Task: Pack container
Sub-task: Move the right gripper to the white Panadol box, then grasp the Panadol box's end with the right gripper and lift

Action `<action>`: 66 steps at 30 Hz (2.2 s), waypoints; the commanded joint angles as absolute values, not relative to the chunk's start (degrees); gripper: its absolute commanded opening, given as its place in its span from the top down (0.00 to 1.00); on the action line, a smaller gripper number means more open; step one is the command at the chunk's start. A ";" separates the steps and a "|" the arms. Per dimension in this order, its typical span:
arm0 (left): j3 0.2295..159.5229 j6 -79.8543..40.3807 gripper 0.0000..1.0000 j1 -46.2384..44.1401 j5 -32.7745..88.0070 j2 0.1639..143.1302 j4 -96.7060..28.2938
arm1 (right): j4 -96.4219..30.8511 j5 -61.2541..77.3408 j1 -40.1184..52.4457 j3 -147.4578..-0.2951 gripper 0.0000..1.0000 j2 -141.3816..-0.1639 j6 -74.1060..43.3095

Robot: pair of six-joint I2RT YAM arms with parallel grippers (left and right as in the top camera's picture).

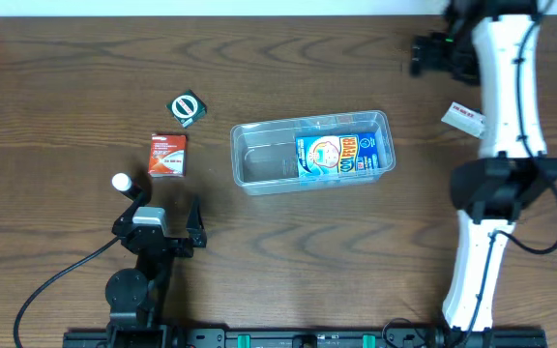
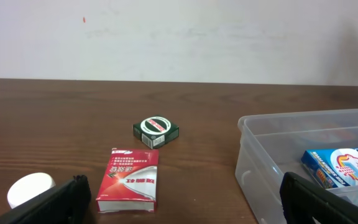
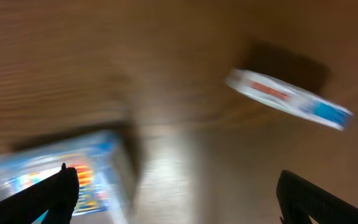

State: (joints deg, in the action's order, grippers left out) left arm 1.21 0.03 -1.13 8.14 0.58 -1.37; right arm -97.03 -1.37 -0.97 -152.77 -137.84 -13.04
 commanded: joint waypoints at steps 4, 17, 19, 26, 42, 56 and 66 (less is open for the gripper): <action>0.23 0.38 0.02 -0.78 8.54 0.30 -3.38 | -96.55 -2.20 -8.49 -142.34 0.01 -136.29 -15.81; 0.23 0.40 0.02 -0.78 8.56 0.30 -3.38 | -84.51 -1.15 -12.43 -135.92 0.01 -136.29 0.32; 0.23 0.38 0.02 -0.78 8.54 0.30 -3.38 | -82.15 0.56 -12.43 -134.50 0.01 -136.31 3.16; 0.23 0.38 0.02 -0.78 8.54 0.30 -3.38 | -76.49 0.91 -12.36 -129.08 0.01 -136.31 7.18; 0.23 0.38 0.02 -0.78 8.56 0.30 -3.38 | -69.60 0.25 -12.47 -118.28 0.11 -136.31 9.91; 0.23 0.40 0.02 -0.78 8.54 0.30 -3.38 | -70.96 1.93 -12.40 -118.32 0.48 -136.29 5.15; 0.23 0.38 0.02 -0.78 8.54 0.30 -3.38 | -75.13 5.19 -12.14 -122.34 0.71 -136.27 3.20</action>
